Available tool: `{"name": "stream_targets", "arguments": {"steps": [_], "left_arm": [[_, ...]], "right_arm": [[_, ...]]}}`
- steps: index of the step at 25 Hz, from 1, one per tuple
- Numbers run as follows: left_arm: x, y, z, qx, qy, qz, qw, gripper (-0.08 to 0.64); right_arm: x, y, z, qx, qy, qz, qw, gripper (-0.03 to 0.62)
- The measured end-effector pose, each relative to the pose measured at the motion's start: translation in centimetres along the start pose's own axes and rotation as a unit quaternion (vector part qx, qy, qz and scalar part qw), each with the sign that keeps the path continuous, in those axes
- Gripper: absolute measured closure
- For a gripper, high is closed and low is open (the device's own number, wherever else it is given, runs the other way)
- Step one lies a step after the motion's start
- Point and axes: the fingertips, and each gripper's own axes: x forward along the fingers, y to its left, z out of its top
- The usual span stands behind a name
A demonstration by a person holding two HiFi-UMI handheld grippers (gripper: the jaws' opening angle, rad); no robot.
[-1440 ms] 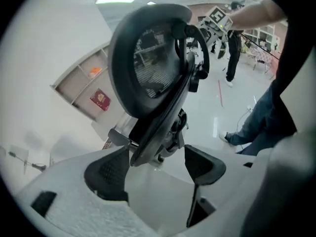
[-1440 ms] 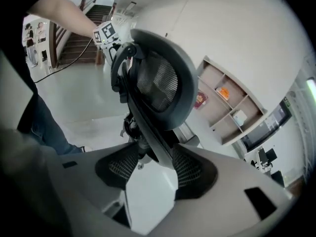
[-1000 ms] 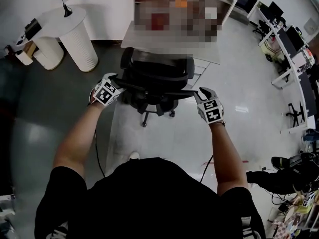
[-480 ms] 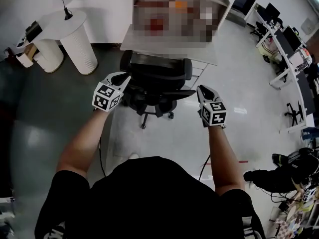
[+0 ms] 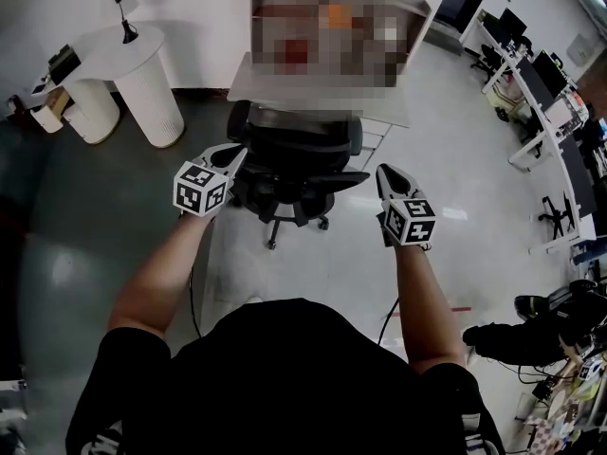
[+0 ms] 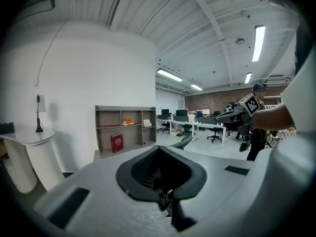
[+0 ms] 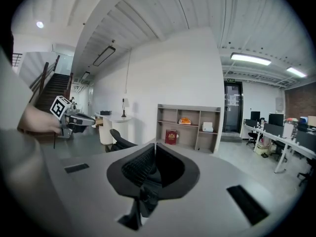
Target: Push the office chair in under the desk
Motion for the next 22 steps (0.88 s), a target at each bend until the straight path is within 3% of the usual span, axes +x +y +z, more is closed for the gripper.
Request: {"name": "stream_targets", "arguments": {"steps": [11,22], "left_arm": [[-1.2,0.3,0.1,-0.003,-0.011,0.000,0.9999,0.544],[-1.7,-0.2,1.4,0.002,-0.039,-0.013,0.9992,0.544]], "right_arm": [[-2.1,0.6,2.3,0.019,-0.036,-0.010,0.999,0.573],[-3.6,1.5,4.5,0.008,-0.055,-0.021,0.998,0.574]]}}
